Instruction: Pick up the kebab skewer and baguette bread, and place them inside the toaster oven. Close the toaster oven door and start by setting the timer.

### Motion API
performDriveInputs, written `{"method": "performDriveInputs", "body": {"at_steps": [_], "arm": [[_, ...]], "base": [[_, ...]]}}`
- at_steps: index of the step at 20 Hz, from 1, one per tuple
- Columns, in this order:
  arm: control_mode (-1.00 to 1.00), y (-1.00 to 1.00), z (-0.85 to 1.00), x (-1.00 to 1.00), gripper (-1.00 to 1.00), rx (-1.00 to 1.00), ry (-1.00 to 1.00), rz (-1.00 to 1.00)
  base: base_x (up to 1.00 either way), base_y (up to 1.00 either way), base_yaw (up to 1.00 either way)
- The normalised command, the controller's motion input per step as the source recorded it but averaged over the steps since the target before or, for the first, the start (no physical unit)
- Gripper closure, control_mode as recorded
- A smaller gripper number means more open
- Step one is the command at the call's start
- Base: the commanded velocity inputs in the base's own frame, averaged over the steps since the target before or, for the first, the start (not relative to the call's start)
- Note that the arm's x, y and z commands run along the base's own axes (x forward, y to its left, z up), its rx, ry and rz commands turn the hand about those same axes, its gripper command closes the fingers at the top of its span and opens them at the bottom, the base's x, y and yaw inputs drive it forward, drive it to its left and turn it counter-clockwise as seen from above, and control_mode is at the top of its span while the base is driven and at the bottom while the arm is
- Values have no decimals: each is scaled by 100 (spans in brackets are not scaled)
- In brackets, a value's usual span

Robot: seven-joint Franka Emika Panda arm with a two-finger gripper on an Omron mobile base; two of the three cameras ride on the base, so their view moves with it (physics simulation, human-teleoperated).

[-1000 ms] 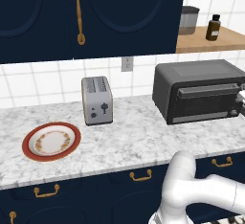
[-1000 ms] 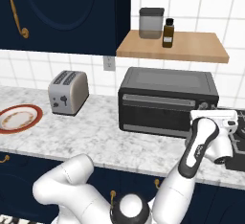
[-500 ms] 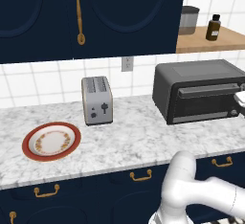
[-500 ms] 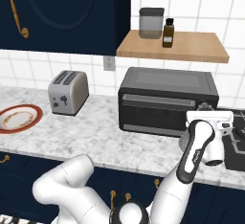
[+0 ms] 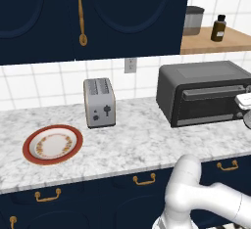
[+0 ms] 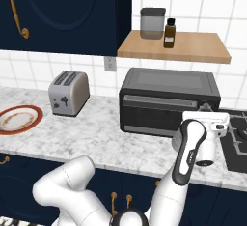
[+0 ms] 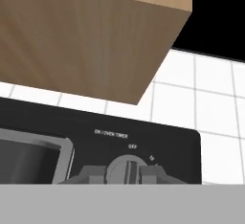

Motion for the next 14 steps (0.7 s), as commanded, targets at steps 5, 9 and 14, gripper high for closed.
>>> {"method": "performDriveInputs", "body": {"at_steps": [5,9,14], "arm": [[-100,21,16,4,100,0,0,-4],[-100,14,22,0,100,1,4,-11],[-100,1,28,3,100,8,10,-10]], "base": [[0,0,0],[0,0,0],[0,0,0]]}}
